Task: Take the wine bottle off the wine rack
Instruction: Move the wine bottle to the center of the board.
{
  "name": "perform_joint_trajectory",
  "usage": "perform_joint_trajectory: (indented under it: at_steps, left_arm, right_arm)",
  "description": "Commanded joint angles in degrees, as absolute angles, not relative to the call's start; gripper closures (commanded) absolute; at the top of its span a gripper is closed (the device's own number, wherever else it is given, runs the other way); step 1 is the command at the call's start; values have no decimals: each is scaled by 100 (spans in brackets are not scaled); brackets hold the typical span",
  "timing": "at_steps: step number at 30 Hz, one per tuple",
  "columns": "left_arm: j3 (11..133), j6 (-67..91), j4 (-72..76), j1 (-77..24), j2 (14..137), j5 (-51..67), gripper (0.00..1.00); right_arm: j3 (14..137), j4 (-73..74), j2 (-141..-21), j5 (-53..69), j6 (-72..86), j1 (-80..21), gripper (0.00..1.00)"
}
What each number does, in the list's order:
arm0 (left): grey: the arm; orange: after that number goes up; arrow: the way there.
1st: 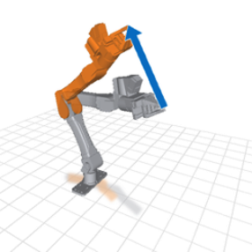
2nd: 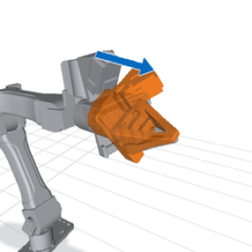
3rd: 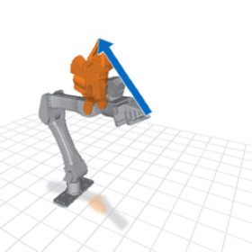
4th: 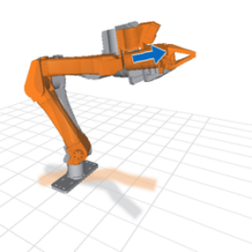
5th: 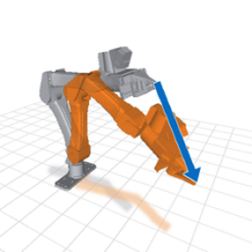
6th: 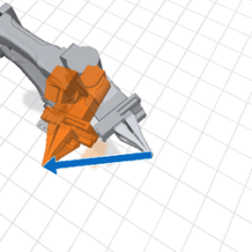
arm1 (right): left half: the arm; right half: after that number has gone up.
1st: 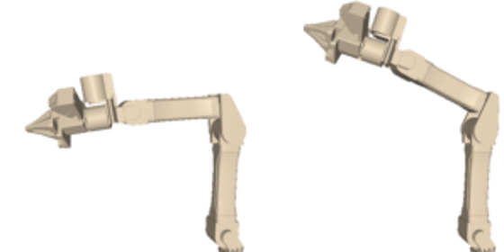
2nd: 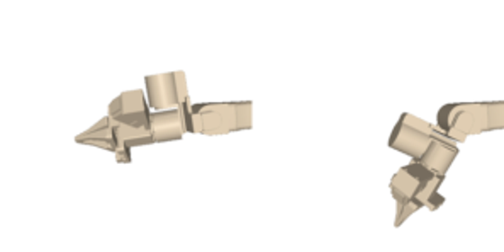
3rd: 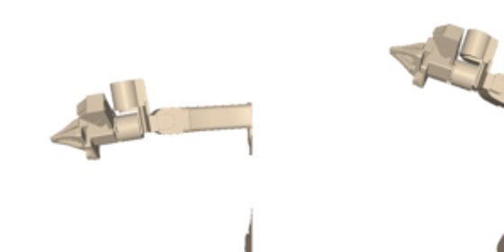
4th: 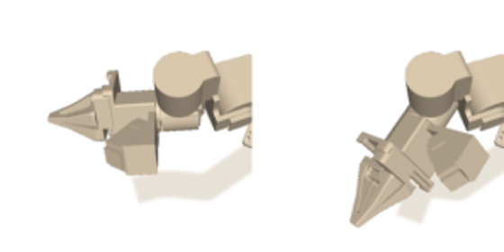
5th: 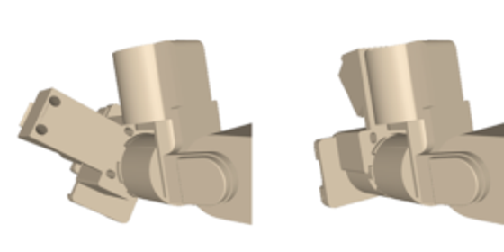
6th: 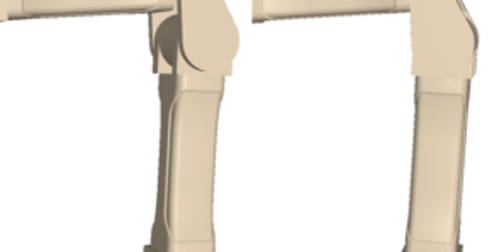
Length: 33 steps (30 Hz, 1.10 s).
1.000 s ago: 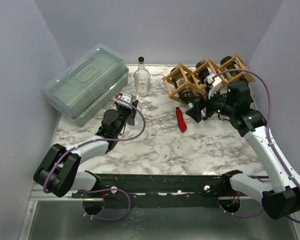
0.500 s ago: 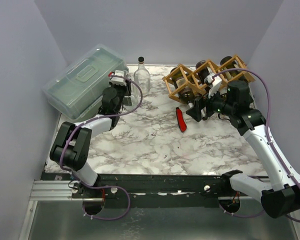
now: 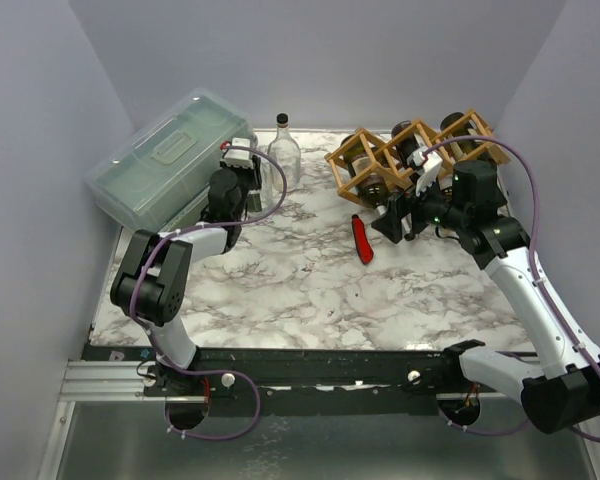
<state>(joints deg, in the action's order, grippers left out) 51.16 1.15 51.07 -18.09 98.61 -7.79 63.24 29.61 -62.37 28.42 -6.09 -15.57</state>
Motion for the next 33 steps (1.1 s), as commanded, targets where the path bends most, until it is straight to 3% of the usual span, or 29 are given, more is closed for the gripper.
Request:
perform_joint_trajectory:
  at_steps: [1, 13, 20, 33]
  left_arm:
    - [5572, 166, 6237, -1690, 9748, -890, 100]
    - [5686, 237, 6172, -1600, 9971, -940, 100]
    - [5695, 328, 6126, -1573, 10064, -939, 95]
    - [5610, 483, 6105, -1548, 10165, -873, 74]
  right_arm:
    - [6267, 2856, -6302, 3016, -695, -1495, 0]
    - [6245, 2839, -6337, 3121, -694, -1450, 1]
    - [6241, 2832, -6367, 3189, -681, -1407, 0]
    - [6205, 2797, -6369, 3292, -684, -1338, 0]
